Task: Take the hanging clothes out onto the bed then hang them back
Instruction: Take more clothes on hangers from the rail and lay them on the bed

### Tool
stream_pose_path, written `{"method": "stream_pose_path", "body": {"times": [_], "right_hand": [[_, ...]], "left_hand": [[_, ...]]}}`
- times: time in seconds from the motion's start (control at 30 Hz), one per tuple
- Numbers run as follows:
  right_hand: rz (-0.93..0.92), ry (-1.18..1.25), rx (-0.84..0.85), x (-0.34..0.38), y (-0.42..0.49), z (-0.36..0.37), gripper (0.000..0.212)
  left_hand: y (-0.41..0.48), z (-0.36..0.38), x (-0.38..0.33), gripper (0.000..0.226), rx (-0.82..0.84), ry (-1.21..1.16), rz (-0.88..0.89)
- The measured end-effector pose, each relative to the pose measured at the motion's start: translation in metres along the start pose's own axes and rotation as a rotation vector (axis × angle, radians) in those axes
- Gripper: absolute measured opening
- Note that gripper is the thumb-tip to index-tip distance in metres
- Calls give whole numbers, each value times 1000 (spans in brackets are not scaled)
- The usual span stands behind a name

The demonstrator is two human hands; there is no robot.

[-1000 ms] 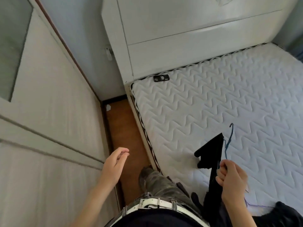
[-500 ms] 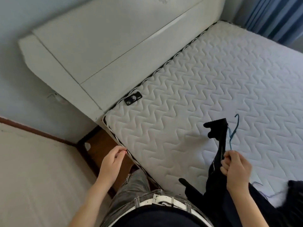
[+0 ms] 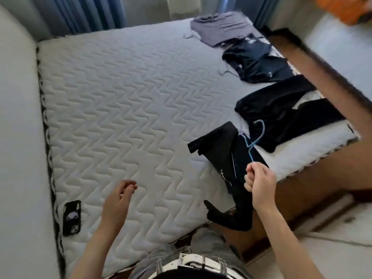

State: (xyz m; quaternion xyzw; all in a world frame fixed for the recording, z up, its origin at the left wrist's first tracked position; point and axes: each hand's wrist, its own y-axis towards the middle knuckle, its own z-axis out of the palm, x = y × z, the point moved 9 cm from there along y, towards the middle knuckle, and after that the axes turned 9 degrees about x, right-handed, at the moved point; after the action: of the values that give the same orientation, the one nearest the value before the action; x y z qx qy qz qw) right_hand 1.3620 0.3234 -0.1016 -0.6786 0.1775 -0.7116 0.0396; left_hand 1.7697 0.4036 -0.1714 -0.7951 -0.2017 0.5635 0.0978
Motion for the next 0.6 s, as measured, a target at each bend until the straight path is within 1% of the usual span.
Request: {"method": "stream_pose_path", "body": {"times": [0.07,0.23,0.33,0.47,0.6], "right_hand": [[-11,50,-142,2,-27,-28,24],[-65,186,-477,17,-101,-98,24],[-106,216,-640,30,-145,-129,27],[-205,231,-805,54,-189,-155,27],[-292,199,-872,82,-209,-166,29]], "left_hand": [[16,18,-14,19,113,24,57],[34,84,-57,25,376,98,217],[36,121,-80,20,486,131,289],[35,159,-103,18,592,141,331],[30,183,-125,16,670,143,373]]}}
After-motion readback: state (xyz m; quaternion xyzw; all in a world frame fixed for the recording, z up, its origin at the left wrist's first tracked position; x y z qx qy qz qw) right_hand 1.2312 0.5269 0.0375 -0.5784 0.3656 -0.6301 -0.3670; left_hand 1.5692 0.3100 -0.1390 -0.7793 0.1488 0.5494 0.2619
